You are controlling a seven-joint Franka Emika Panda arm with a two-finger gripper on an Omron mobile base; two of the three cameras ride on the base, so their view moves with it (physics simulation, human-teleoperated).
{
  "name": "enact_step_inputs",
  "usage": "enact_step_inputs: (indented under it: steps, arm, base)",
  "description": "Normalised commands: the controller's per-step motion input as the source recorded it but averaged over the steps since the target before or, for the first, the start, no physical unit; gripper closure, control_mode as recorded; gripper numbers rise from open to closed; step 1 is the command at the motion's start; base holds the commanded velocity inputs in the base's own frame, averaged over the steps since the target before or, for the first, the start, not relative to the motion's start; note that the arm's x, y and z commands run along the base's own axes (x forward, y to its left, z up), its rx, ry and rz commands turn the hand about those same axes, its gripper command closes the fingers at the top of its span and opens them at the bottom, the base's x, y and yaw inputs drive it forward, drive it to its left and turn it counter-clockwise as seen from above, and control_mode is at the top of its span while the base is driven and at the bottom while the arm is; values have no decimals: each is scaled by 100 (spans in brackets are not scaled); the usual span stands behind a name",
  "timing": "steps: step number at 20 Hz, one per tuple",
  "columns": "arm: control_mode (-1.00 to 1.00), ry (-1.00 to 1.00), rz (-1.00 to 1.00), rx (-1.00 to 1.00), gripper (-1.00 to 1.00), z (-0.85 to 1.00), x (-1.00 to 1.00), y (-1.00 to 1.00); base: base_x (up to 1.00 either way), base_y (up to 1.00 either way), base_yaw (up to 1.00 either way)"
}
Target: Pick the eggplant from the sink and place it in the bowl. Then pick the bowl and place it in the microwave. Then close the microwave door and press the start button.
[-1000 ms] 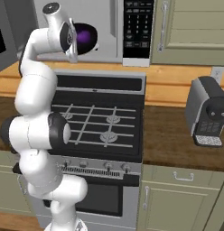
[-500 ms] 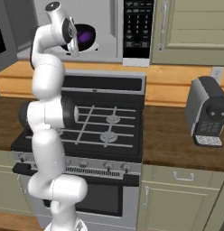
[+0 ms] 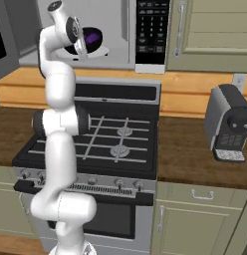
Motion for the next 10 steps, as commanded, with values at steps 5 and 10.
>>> enact_step_inputs:
  steps: [5,10]
  arm:
    - [-100,-5,0,-1,-100,0,-69,0]
    - [-100,-8,0,0,-100,-16,-100,7]
  base:
    - [0,0,0]
    - [0,0,0]
